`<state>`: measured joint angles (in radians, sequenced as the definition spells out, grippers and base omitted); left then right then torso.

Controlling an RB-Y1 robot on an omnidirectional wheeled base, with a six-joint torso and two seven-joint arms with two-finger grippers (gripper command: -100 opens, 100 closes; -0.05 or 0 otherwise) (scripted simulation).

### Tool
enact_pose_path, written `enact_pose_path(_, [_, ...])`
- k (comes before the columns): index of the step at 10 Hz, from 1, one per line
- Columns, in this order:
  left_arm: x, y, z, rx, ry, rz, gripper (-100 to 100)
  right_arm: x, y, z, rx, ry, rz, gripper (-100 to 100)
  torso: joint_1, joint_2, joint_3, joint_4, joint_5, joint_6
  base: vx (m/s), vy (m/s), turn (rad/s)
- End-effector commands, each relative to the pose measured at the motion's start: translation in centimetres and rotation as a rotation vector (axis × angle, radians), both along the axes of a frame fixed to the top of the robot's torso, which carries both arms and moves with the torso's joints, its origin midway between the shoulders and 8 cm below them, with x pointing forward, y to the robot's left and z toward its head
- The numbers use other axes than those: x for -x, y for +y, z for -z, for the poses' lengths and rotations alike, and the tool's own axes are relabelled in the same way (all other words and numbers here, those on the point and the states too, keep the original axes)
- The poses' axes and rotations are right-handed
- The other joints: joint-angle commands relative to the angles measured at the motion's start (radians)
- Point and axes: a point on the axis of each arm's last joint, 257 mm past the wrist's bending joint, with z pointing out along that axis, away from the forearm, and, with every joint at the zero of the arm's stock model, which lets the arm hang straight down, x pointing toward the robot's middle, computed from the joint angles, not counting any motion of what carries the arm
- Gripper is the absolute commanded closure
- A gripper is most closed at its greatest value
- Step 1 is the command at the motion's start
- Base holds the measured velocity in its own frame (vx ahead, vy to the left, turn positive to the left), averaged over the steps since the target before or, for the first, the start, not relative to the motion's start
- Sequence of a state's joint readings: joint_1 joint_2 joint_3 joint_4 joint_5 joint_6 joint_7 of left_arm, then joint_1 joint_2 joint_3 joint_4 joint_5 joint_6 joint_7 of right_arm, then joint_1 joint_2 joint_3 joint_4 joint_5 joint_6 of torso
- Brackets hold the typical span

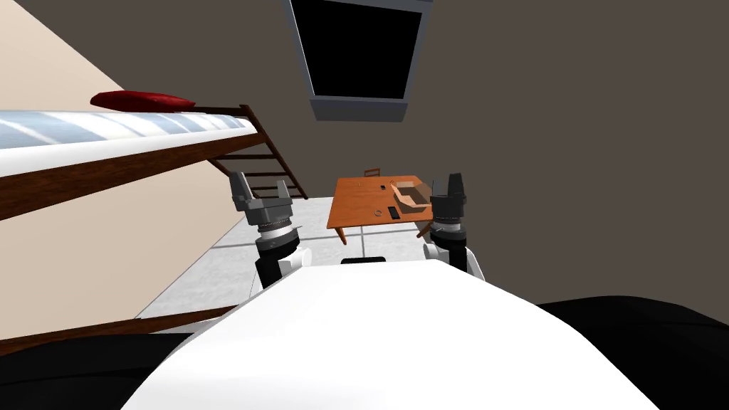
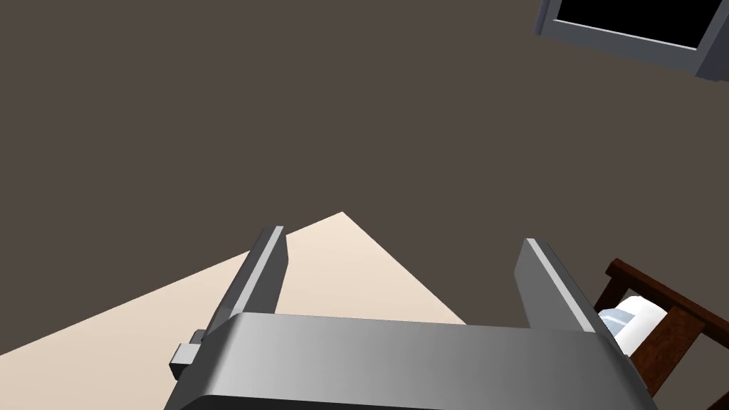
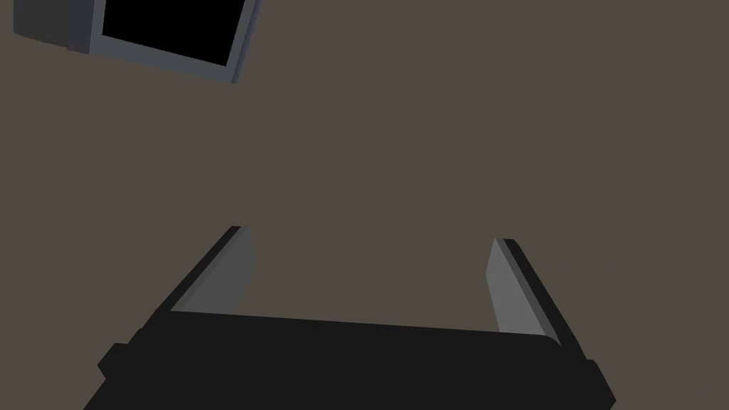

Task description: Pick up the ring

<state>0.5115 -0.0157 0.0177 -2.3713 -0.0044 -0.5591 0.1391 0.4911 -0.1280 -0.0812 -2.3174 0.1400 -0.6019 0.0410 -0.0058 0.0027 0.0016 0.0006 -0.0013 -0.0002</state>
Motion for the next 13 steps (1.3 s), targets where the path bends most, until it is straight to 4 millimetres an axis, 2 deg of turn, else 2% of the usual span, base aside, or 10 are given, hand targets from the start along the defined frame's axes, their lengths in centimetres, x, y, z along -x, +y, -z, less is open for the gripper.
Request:
enact_pose_path(1, [0.0, 0.0, 0.0, 0.000, 0.000, 0.000, 0, -0.7, 0.2, 1.5, 0.062, 0.046, 0.010, -100, 0.000, 0.000, 0.000, 0.000, 0.000, 0.000, -0.040, -0.087, 0.174])
enact_pose_path(4, [0.0, 0.0, 0.0, 0.000, 0.000, 0.000, 0, -1.9, 0.1, 5.4, 0.190, 0.152, 0.031, -100, -0.002, 0.001, 0.001, 0.000, 0.000, 0.000, -0.059, -0.096, 0.239])
enact_pose_path(6, [0.0, 0.0, 0.0, 0.000, 0.000, 0.000, 0, -2.7, -0.2, 8.7, 0.284, 0.235, 0.045, -100, -0.001, 0.001, 0.000, 0.000, 0.000, 0.000, -0.067, -0.084, 0.302])
enact_pose_path(7, [0.0, 0.0, 0.0, 0.000, 0.000, 0.000, 0, -2.7, -0.1, 8.7, 0.292, 0.235, 0.041, -100, -0.001, 0.001, 0.001, 0.000, 0.000, 0.000, -0.042, -0.051, 0.061])
enact_pose_path(10, [0.0, 0.0, 0.0, 0.000, 0.000, 0.000, 0, -3.6, -1.0, 14.8, 0.444, 0.372, 0.054, -100, 0.001, -0.002, -0.001, 0.000, 0.000, 0.000, -0.037, -0.051, 0.273])
enact_pose_path(11, [0.0, 0.0, 0.0, 0.000, 0.000, 0.000, 0, -3.6, -1.0, 14.9, 0.457, 0.376, 0.050, -100, 0.000, -0.001, -0.001, 0.000, 0.000, 0.000, -0.040, -0.040, 0.143])
enact_pose_path(13, [0.0, 0.0, 0.0, 0.000, 0.000, 0.000, 0, -3.7, -1.7, 19.1, 0.567, 0.465, 0.048, -100, 0.003, -0.002, -0.001, 0.000, 0.000, 0.000, -0.030, -0.024, 0.330])
